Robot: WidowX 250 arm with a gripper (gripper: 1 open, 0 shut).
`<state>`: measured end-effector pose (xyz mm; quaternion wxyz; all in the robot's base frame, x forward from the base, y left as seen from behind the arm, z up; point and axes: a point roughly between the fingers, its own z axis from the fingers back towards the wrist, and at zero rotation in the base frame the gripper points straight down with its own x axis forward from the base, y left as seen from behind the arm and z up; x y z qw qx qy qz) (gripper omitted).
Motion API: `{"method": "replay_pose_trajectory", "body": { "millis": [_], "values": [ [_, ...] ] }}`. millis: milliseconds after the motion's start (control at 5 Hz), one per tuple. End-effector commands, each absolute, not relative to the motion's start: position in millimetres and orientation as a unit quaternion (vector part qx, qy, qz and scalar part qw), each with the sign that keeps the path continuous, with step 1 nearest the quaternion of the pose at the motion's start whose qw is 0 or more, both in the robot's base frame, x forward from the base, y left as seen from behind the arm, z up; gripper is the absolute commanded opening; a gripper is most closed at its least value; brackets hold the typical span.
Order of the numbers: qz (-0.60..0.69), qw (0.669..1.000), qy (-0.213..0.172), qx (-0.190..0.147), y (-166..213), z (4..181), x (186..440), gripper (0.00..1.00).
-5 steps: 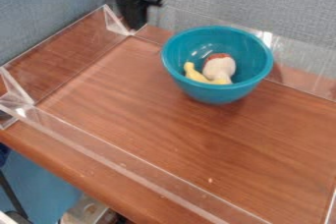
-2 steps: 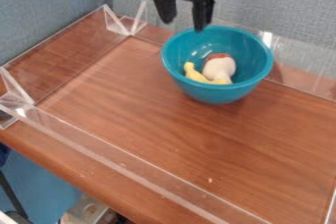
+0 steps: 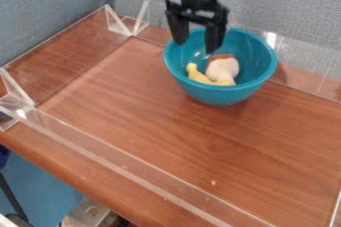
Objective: Remove the mushroom from the blue bowl and put it on the table
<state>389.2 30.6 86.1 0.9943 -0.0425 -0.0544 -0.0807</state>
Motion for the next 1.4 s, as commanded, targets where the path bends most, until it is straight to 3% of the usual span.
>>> {"method": "replay_pose_trajectory", "body": {
  "millis": [0, 200, 400, 600, 1000, 1200],
  "values": [
    [-0.1, 0.992, -0.07, -0.033, 25, 85.8, 398, 1.0],
    [-0.101, 0.992, -0.067, -0.031, 29, 78.9, 409, 0.0],
    [-0.103, 0.992, -0.067, -0.031, 35, 76.8, 419, 0.0],
    [-0.102, 0.99, -0.085, -0.039, 41, 94.3, 418, 0.0],
    [-0.102, 0.986, -0.118, -0.055, 30, 137.3, 396, 0.0],
    [-0.052, 0.986, -0.15, -0.057, 33, 170.6, 392, 0.0]
  ]
}}
